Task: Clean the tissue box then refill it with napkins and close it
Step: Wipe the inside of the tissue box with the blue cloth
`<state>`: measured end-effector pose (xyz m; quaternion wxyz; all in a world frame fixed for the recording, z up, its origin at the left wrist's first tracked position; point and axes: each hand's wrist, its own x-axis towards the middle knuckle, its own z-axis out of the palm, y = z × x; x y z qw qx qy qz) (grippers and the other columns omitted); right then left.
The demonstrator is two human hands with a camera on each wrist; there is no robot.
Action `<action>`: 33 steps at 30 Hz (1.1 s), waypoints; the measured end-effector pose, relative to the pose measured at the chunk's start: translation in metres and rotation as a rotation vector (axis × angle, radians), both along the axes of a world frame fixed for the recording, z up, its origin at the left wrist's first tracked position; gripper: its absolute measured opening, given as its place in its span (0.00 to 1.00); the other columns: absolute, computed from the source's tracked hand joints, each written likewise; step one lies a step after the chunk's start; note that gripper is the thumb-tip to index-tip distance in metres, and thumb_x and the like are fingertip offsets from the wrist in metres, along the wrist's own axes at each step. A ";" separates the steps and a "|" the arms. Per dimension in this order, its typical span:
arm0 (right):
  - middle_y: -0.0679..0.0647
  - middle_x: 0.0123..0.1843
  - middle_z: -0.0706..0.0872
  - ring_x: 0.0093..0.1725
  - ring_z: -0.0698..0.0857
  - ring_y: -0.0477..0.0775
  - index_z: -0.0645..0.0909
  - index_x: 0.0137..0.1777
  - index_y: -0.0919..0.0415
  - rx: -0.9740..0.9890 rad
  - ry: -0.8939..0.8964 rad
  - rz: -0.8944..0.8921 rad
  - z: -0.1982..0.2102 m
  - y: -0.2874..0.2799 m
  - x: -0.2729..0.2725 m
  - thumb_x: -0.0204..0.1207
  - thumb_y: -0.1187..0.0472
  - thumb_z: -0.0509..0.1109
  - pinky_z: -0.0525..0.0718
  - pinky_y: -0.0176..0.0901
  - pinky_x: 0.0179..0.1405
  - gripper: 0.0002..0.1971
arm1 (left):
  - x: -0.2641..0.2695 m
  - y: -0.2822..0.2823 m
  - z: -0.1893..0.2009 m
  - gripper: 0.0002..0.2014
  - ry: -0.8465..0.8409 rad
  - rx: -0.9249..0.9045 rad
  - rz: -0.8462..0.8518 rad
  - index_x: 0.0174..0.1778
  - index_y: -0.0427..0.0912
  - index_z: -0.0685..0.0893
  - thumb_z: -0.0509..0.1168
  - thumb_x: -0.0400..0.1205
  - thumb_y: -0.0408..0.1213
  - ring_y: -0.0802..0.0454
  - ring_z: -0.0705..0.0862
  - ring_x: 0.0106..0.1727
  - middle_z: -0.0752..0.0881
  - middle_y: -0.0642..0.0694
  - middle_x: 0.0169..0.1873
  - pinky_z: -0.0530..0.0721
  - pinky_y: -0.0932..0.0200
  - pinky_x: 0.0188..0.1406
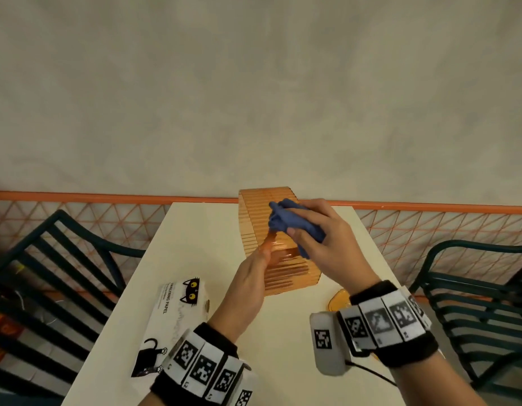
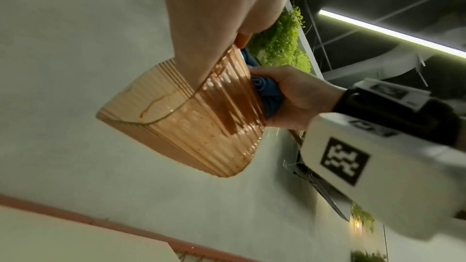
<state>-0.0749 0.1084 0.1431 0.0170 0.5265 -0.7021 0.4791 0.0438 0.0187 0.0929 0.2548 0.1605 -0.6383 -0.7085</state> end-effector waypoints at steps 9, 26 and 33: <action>0.48 0.66 0.74 0.68 0.75 0.48 0.82 0.65 0.55 0.019 0.130 0.162 -0.030 0.022 0.014 0.73 0.61 0.66 0.77 0.40 0.66 0.19 | 0.004 -0.017 0.014 0.26 0.107 0.445 -0.074 0.69 0.44 0.78 0.45 0.85 0.54 0.45 0.87 0.58 0.87 0.39 0.60 0.86 0.50 0.55; 0.52 0.62 0.81 0.67 0.75 0.57 0.82 0.63 0.51 0.120 0.465 -0.050 -0.009 -0.004 -0.001 0.73 0.56 0.65 0.78 0.59 0.63 0.18 | 0.002 -0.011 0.002 0.14 0.051 0.248 -0.023 0.63 0.59 0.76 0.51 0.88 0.39 0.46 0.86 0.58 0.89 0.46 0.54 0.80 0.43 0.63; 0.52 0.65 0.80 0.71 0.71 0.59 0.80 0.66 0.50 0.164 0.484 -0.019 -0.009 0.001 -0.020 0.73 0.62 0.69 0.73 0.58 0.71 0.20 | 0.010 -0.005 -0.006 0.14 0.002 0.088 -0.078 0.66 0.61 0.72 0.53 0.85 0.45 0.47 0.86 0.60 0.86 0.44 0.58 0.82 0.45 0.64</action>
